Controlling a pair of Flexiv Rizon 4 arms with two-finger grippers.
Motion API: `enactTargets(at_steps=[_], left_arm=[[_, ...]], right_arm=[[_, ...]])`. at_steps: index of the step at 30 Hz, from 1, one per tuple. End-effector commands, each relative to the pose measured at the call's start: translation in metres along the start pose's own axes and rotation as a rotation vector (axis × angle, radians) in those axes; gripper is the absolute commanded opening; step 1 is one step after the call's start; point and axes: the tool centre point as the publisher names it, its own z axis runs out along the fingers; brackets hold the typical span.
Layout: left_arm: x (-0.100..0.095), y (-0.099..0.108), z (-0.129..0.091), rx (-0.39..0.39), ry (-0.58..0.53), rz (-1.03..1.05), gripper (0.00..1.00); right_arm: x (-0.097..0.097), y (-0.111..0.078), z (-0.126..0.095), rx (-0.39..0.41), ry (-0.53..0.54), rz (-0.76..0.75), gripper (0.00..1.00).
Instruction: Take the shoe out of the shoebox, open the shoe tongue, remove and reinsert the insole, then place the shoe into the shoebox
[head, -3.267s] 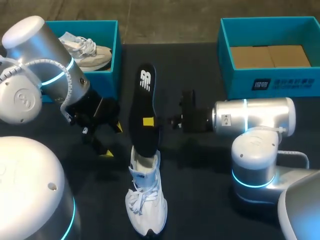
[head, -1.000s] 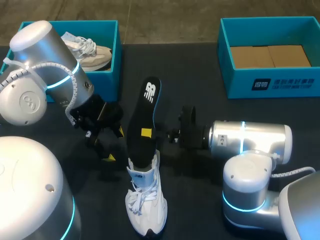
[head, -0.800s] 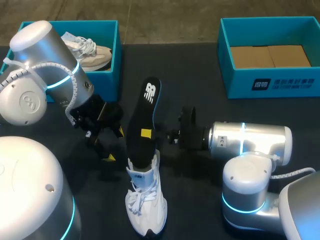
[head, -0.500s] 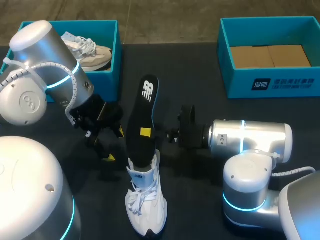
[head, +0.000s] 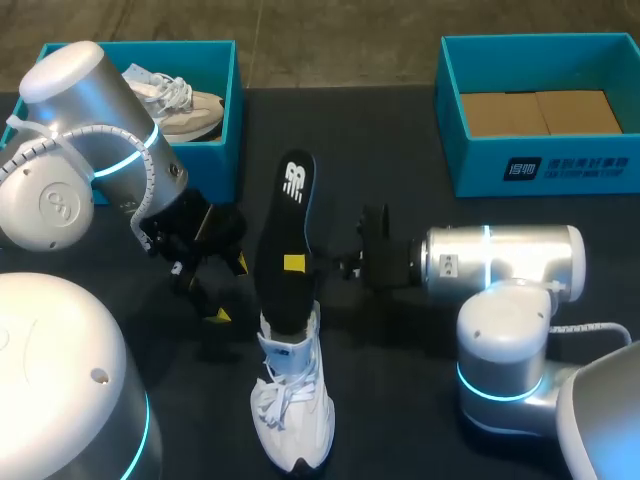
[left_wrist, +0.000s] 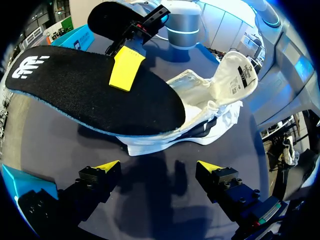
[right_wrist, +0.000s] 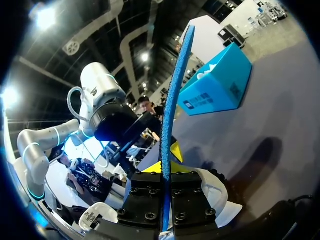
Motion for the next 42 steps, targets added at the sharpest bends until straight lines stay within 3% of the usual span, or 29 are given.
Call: enactTargets(at_steps=[1, 42], left_arm=[[0.000, 0.000, 0.001, -0.003, -0.001, -0.001, 1.00], [0.000, 0.000, 0.001, -0.003, -0.001, -0.001, 1.00]], right_arm=[[-0.001, -0.001, -0.002, 0.017, 0.016, -0.010, 0.00], [0.003, -0.029, 0.003, 0.036, 0.077, -0.072, 0.00]])
